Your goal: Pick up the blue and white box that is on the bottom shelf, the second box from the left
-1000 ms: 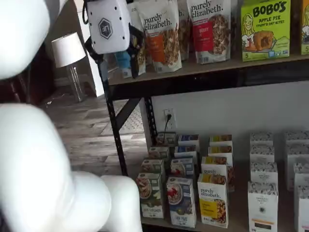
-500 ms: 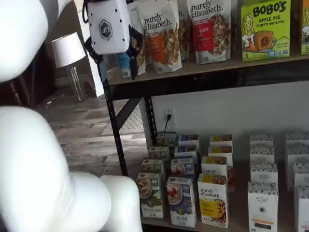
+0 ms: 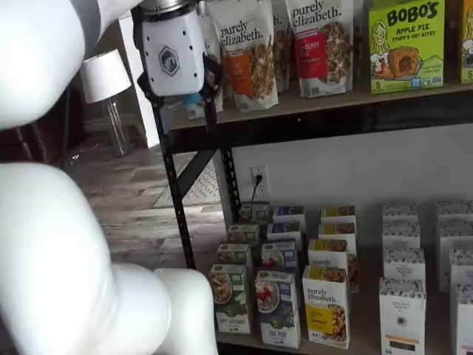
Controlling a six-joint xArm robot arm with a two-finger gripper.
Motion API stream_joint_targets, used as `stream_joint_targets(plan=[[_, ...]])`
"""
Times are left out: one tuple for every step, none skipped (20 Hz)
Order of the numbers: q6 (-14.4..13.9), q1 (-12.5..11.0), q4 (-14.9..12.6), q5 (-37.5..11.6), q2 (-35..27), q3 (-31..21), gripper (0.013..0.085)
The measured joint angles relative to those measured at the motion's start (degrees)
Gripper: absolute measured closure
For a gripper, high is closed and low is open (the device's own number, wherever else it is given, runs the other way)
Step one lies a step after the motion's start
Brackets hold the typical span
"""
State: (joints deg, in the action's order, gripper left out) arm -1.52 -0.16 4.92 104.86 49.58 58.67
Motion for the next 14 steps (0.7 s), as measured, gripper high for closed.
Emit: stream_joint_targets(plan=[[-0.1, 0.17, -0.07, -0.7, -0.13, -0.57, 0.013], [-0.28, 0.45, -0.22, -1.4, -0.24, -1.12, 0.013], [-0.47, 0.73, -0.35, -2.01, -0.36, -1.62, 0.013], [-0.64, 0.93, -0.39, -2.59, -0.5, -2.13, 0.013], [-0.74, 1.05, -0.34, -3.1, -0.64, -2.61, 0.013], [-0.87, 1.23, -0.32, -3.71, -0.8, -3.17, 0.013], [-0.97, 1.35, -0.3, -4.35, -0.89, -3.75, 0.013], [-1.07, 1.5, -0.27, -5.25, -0.94, -4.55, 0.013], [-1.16, 1.66, -0.31, -6.09, -0.95, -5.3, 0.013], [-1.24, 1.81, -0.38, -6.96, -0.94, -6.05, 0.013], [-1.39, 2.03, -0.62, -7.67, -0.92, -6.68, 0.013], [-1.62, 2.37, -1.07, -8.29, -0.93, -7.29, 0.013], [-1.74, 2.55, -1.35, -8.9, -0.95, -7.89, 0.013], [-1.86, 2.72, -1.64, -9.55, -0.99, -8.57, 0.013]])
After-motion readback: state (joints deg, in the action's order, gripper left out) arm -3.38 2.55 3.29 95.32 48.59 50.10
